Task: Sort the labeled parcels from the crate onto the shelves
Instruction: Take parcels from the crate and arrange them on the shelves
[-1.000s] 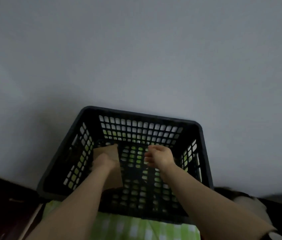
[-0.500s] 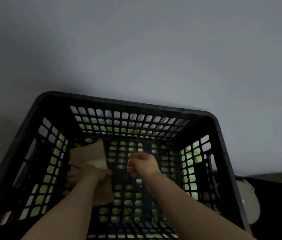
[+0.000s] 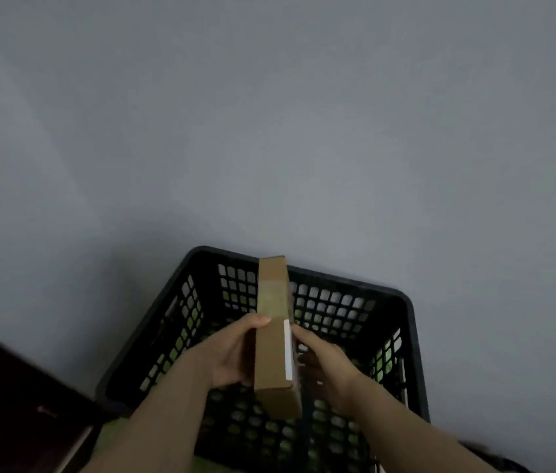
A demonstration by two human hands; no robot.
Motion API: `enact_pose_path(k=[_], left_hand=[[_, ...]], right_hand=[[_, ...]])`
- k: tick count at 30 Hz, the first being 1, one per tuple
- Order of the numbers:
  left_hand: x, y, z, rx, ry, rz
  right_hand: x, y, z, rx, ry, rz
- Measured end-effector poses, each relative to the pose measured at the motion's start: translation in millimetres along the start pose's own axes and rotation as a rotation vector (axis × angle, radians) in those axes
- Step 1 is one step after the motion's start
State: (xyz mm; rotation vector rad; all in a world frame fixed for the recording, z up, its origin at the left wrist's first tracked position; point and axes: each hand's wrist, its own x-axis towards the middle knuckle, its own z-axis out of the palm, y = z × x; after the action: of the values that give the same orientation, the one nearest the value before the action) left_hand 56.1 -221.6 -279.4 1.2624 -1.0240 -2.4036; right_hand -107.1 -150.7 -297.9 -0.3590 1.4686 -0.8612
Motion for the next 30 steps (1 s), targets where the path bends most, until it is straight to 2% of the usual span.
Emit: enact_pose_path(k=[3, 9, 13, 17, 25, 30], left_hand=[[-63.3, -14.2, 24.7, -0.014, 0.086, 0.093], [-205.1, -49.7, 71.9, -0.007, 0.471, 0.328], [-291.5, -81.6, 96.6, 0.077, 0.635, 0.353], [-364.9, -116.0, 104.2, 0.098, 0.791, 0.391], [-490.9, -177.8, 100.6, 0.091, 0.879, 0.446], [-552.1, -199.4, 98.4, 0.191, 0.887, 0.415]], right_hand=[[-41.9, 5.1, -1.4, 0.065, -0.237, -0.068], [-135.7, 14.9, 11.8, 0.068, -0.403, -0.229], [-198.6, 20.0, 41.7, -0.005, -0.521, -0.361], [-255.5, 38.4, 72.1, -0.084, -0.701, -0.396], [-338.2, 55.3, 146.0, -0.08, -0.853, -0.403], [-369.2, 58.8, 179.0, -0.177, -0.895, -0.571]])
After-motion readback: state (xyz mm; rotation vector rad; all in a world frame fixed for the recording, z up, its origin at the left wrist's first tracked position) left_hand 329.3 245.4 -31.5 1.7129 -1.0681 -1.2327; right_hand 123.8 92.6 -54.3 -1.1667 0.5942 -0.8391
